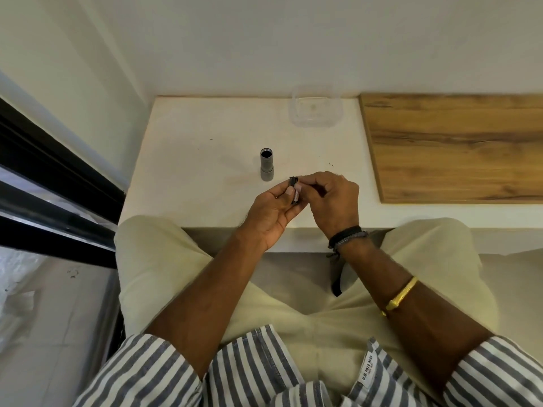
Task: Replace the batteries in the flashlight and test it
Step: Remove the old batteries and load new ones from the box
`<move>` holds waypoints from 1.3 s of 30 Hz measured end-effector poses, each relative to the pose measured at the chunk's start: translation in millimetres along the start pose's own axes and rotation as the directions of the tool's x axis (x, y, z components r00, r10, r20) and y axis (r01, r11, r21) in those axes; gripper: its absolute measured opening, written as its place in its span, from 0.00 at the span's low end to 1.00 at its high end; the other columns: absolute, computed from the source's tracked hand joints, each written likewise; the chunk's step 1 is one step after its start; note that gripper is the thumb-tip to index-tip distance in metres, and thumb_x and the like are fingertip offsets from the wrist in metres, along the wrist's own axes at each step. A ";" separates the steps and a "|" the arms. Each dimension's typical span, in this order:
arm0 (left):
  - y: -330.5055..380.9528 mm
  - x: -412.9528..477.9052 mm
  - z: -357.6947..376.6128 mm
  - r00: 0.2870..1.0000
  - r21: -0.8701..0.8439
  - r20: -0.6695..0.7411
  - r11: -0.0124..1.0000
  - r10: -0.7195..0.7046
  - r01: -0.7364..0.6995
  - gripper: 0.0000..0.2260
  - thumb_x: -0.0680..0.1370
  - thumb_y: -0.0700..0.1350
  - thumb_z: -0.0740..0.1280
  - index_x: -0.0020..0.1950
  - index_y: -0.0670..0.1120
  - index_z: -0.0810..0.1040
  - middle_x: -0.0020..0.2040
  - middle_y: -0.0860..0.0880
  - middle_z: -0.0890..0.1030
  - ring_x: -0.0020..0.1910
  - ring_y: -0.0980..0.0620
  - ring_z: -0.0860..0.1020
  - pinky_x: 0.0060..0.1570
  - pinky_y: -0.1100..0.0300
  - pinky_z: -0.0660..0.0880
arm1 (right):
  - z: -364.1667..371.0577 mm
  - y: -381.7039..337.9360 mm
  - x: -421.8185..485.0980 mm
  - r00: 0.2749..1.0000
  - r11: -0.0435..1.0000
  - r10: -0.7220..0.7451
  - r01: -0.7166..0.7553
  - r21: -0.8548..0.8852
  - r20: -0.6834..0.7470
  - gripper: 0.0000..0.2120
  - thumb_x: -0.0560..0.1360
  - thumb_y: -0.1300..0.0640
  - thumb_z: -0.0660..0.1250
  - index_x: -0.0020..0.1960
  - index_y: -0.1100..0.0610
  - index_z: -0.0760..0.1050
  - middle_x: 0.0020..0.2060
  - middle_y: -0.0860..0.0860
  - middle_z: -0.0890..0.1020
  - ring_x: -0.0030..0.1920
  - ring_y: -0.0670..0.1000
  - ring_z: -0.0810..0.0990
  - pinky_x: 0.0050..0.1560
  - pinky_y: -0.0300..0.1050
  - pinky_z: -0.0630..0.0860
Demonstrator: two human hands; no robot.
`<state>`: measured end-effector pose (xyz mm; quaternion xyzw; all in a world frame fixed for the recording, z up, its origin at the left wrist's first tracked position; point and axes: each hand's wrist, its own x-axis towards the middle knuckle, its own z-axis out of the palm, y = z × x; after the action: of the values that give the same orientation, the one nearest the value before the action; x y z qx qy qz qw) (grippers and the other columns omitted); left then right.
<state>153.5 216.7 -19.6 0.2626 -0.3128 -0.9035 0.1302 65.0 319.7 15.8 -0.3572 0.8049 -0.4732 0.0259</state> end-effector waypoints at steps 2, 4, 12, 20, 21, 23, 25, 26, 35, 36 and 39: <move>-0.5 0.2 0.2 1.000 0.024 -0.017 1.000 0.015 -0.014 0.12 0.83 0.35 0.61 0.65 0.38 0.76 0.64 0.39 0.80 0.63 0.45 0.80 0.64 0.52 0.76 | 2.6 0.1 -2.4 1.000 1.000 -0.018 0.018 -0.011 -0.015 0.05 0.75 0.61 0.74 0.50 0.58 0.87 0.42 0.51 0.88 0.43 0.46 0.82 0.51 0.39 0.78; -0.5 0.8 0.2 0.999 0.047 -0.036 0.999 0.025 -0.024 0.12 0.83 0.35 0.60 0.65 0.39 0.76 0.63 0.40 0.80 0.62 0.45 0.80 0.63 0.52 0.76 | 3.4 0.5 -3.4 0.999 0.999 -0.030 0.029 -0.040 -0.026 0.05 0.75 0.62 0.74 0.50 0.59 0.87 0.43 0.53 0.88 0.45 0.49 0.83 0.53 0.28 0.71; 7.8 0.2 2.9 0.998 0.040 -0.050 0.998 0.042 -0.040 0.14 0.84 0.37 0.58 0.69 0.37 0.73 0.63 0.40 0.80 0.61 0.46 0.80 0.60 0.57 0.78 | 17.6 2.3 -20.7 0.991 0.982 -0.086 0.102 -0.158 0.104 0.14 0.81 0.61 0.67 0.65 0.58 0.81 0.54 0.57 0.83 0.56 0.57 0.81 0.55 0.49 0.79; 11.7 0.2 3.5 0.999 0.158 -0.041 0.987 0.006 0.001 0.14 0.84 0.40 0.57 0.68 0.39 0.74 0.63 0.39 0.81 0.62 0.41 0.80 0.68 0.44 0.72 | 14.5 4.2 -12.4 0.990 0.986 0.114 -0.123 0.113 0.079 0.21 0.75 0.58 0.73 0.66 0.48 0.76 0.49 0.44 0.84 0.47 0.42 0.84 0.48 0.36 0.82; 12.1 0.0 3.4 1.000 0.164 -0.024 0.986 -0.003 0.007 0.14 0.84 0.39 0.57 0.67 0.40 0.75 0.63 0.40 0.81 0.62 0.41 0.80 0.68 0.44 0.71 | 13.7 5.6 -11.0 0.988 0.985 0.117 -0.128 0.114 0.103 0.22 0.75 0.58 0.73 0.67 0.47 0.75 0.51 0.43 0.83 0.48 0.44 0.84 0.49 0.37 0.82; 13.1 -0.4 3.6 1.000 0.157 -0.011 0.987 -0.019 0.020 0.14 0.84 0.38 0.57 0.67 0.41 0.75 0.63 0.39 0.81 0.64 0.41 0.79 0.70 0.45 0.70 | 12.7 10.5 -8.0 0.986 0.986 0.097 -0.115 0.125 0.137 0.21 0.75 0.60 0.73 0.67 0.49 0.77 0.53 0.43 0.82 0.50 0.47 0.84 0.51 0.42 0.83; 12.7 -0.1 4.1 0.999 0.143 -0.021 0.989 -0.031 0.034 0.15 0.83 0.37 0.57 0.68 0.39 0.74 0.65 0.38 0.79 0.66 0.39 0.77 0.71 0.44 0.68 | 11.2 13.7 -5.9 0.983 0.985 0.097 -0.116 0.126 0.153 0.19 0.75 0.60 0.74 0.64 0.51 0.78 0.50 0.44 0.83 0.47 0.46 0.85 0.49 0.44 0.84; 12.0 0.2 4.8 0.999 0.148 -0.023 0.988 -0.033 0.036 0.15 0.83 0.36 0.57 0.69 0.38 0.73 0.65 0.37 0.79 0.67 0.38 0.76 0.71 0.44 0.68 | 10.7 14.5 -4.9 0.983 0.985 0.102 -0.121 0.120 0.155 0.18 0.74 0.60 0.74 0.63 0.51 0.78 0.48 0.44 0.83 0.45 0.44 0.85 0.47 0.42 0.84; 19.4 8.4 4.7 0.851 0.379 -0.430 0.916 0.302 -0.134 0.04 0.77 0.41 0.70 0.50 0.44 0.83 0.52 0.40 0.85 0.54 0.43 0.83 0.58 0.48 0.80 | 14.3 18.7 2.0 0.933 0.868 0.316 -0.357 0.344 0.171 0.12 0.75 0.61 0.71 0.54 0.49 0.78 0.44 0.54 0.86 0.42 0.52 0.87 0.42 0.46 0.85; 22.0 12.8 0.4 0.787 0.468 -0.484 0.873 0.383 -0.137 0.04 0.76 0.40 0.71 0.50 0.45 0.82 0.49 0.42 0.85 0.51 0.43 0.84 0.58 0.46 0.80 | 14.1 18.9 3.5 0.918 0.826 0.341 -0.395 0.402 0.202 0.11 0.76 0.62 0.71 0.55 0.50 0.78 0.45 0.55 0.86 0.44 0.54 0.87 0.43 0.49 0.86; 31.8 23.9 -9.8 0.627 0.693 -0.527 0.717 0.573 -0.074 0.12 0.72 0.43 0.74 0.54 0.45 0.79 0.44 0.50 0.83 0.43 0.52 0.82 0.54 0.48 0.80 | 13.1 20.2 7.4 0.870 0.639 0.393 -0.491 0.592 0.297 0.12 0.77 0.67 0.70 0.57 0.56 0.78 0.40 0.53 0.86 0.46 0.55 0.87 0.46 0.51 0.85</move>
<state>141.4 177.7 -15.4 0.5523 -0.5556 -0.5332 0.3192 53.3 311.5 -4.9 -0.1495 0.6479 -0.6749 0.3198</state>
